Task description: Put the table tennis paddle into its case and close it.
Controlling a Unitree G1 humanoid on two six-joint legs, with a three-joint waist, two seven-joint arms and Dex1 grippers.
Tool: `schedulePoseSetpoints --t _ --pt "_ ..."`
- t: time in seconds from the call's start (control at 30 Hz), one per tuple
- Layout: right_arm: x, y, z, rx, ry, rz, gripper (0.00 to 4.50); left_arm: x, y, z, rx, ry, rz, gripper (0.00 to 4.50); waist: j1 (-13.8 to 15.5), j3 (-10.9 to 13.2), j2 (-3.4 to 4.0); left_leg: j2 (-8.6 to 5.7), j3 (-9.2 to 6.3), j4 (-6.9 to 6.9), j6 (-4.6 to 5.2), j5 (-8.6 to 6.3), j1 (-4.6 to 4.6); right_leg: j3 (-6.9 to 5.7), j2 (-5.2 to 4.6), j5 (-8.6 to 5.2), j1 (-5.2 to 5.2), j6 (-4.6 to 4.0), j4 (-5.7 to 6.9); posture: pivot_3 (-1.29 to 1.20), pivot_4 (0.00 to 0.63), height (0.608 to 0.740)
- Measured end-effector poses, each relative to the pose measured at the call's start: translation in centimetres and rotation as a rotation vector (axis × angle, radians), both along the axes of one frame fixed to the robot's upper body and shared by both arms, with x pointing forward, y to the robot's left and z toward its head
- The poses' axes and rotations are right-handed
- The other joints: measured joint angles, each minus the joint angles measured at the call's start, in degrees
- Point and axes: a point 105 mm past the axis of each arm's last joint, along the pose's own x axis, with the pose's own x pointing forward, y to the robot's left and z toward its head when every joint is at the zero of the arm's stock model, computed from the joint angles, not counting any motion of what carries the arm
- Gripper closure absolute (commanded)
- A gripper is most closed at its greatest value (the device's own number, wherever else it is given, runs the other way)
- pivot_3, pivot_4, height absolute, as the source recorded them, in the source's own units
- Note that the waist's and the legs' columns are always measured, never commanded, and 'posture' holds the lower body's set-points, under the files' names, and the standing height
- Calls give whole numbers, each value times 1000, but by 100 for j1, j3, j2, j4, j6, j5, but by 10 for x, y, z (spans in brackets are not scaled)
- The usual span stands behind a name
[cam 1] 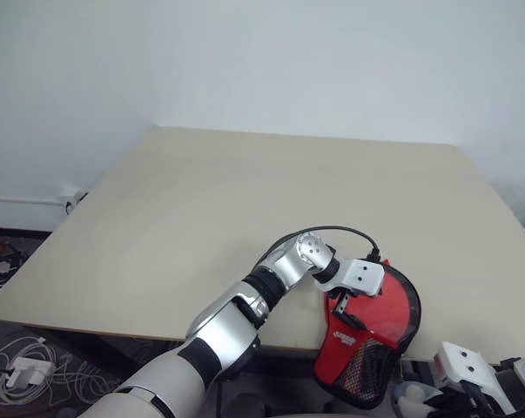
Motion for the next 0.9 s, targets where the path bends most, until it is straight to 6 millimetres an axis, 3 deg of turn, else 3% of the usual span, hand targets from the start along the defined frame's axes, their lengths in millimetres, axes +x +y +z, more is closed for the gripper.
schedulePoseSetpoints --t 0.23,0.4,0.57,0.83,0.87,0.9 --pt "-7 10 14 65 25 10 4496 0 0 0 3 4 5 0 1 -5 -6 1 0 -1 0 0 0 1 0 0 -1 0 0 0 0 716" --pt "-28 27 17 105 63 82 4496 0 1 -1 4 8 6 0 1 -15 -9 1 3 -1 0 -1 0 1 0 -1 1 0 0 0 0 716" --pt "-28 32 19 96 29 83 4496 0 2 -2 5 9 7 0 3 -24 -21 3 -1 -2 0 -1 0 -2 1 -1 0 0 0 0 0 716" --pt "1 29 15 73 -12 -32 1715 1 4 -2 9 7 12 0 -26 -31 -30 8 3 -2 -1 -1 3 1 4 2 -1 -5 1 0 0 716" --pt "4 29 17 84 -7 -42 1408 1 4 -2 9 7 12 0 -26 -31 -30 9 3 -2 -1 -1 3 0 4 2 -2 -6 1 0 0 716" --pt "6 28 17 86 -6 -48 1408 2 4 -2 9 6 12 0 -27 -31 -31 9 4 -2 -1 -1 3 1 4 3 -2 -6 1 0 0 716"
